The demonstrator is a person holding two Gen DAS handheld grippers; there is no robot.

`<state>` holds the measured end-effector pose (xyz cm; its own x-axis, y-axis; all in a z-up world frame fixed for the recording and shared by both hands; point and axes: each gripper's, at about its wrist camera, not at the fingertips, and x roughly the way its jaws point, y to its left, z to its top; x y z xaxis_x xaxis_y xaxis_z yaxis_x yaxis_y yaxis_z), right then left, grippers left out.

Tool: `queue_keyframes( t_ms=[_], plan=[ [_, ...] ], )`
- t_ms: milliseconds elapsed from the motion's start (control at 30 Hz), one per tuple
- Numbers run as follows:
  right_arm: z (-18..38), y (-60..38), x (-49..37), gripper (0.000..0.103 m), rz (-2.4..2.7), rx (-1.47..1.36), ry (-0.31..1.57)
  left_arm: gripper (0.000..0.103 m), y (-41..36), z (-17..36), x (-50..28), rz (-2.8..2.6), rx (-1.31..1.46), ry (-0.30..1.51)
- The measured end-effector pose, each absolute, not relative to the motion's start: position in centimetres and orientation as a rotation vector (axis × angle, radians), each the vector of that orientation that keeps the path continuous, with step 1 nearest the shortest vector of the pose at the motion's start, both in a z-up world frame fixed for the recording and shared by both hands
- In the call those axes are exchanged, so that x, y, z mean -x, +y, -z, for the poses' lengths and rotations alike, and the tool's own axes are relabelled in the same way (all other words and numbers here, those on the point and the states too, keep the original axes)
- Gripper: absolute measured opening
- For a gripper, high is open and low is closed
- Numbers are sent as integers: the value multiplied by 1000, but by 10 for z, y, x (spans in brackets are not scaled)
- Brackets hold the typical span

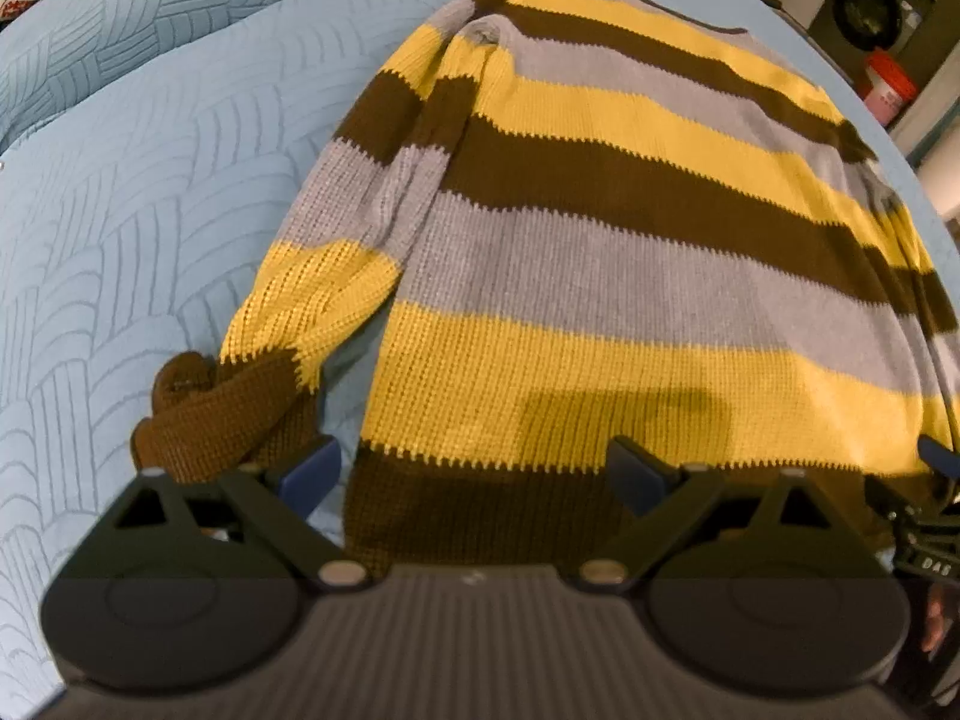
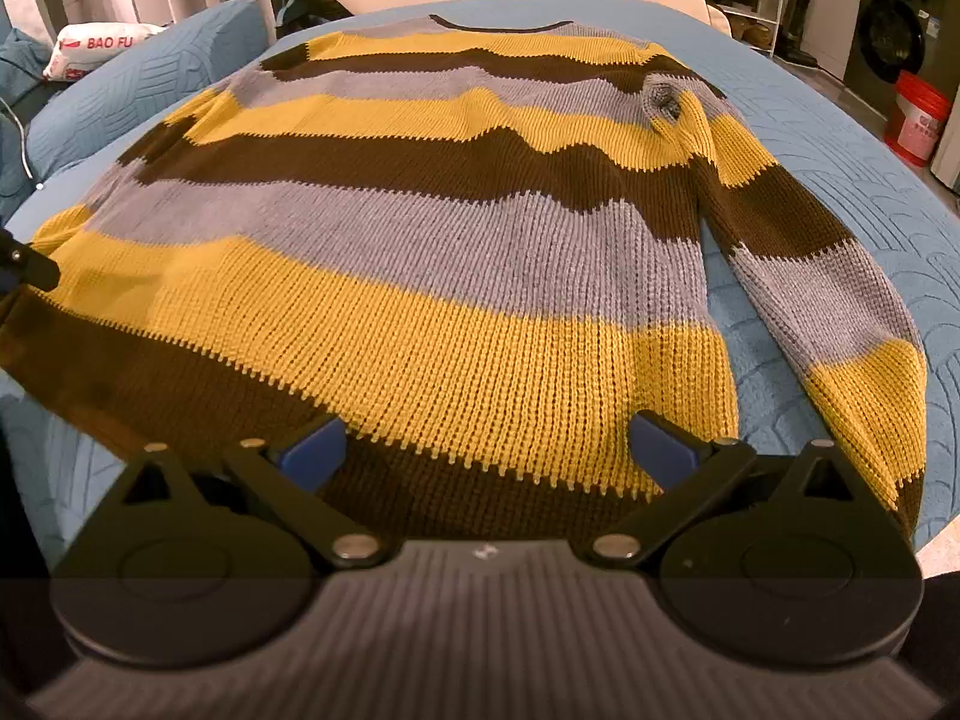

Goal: Fold clothes

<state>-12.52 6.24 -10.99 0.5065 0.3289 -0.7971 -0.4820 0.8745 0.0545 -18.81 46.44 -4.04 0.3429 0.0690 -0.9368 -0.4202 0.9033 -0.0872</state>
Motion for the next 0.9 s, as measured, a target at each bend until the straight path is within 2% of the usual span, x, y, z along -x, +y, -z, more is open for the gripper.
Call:
queue_keyframes(
  t_ms=[200, 300, 400, 500, 567, 667, 733, 767, 833, 867, 900],
  plan=[
    [106, 59, 117, 103, -514, 174, 953, 96, 464, 40, 190, -324, 344, 1178],
    [87, 43, 109, 103, -512, 128, 899, 96, 464, 40, 190, -322, 352, 1176],
    [56, -6, 88, 103, -383, 88, 772, 96, 465, 41, 189, -313, 358, 1182],
    [41, -78, 57, 102, -202, -55, 764, 96, 465, 42, 187, -301, 365, 1189],
    [46, -128, 39, 103, -136, -169, 853, 96, 466, 44, 185, -294, 369, 1192],
    [79, -155, 21, 95, -253, -224, 1143, 96, 465, 44, 184, -288, 368, 1194],
    [99, -158, 20, 94, -383, -255, 1276, 96, 465, 45, 183, -283, 368, 1201],
    [103, -155, 19, 78, -413, -244, 1305, 96, 465, 45, 183, -281, 369, 1204],
    [107, -146, 14, 70, -393, -129, 1342, 96, 465, 46, 182, -278, 370, 1209],
    [108, -140, 12, 47, -392, -62, 1352, 96, 465, 46, 182, -277, 372, 1211],
    [108, -133, 11, 29, -417, -15, 1351, 96, 465, 46, 184, -276, 378, 1206]
  ],
)
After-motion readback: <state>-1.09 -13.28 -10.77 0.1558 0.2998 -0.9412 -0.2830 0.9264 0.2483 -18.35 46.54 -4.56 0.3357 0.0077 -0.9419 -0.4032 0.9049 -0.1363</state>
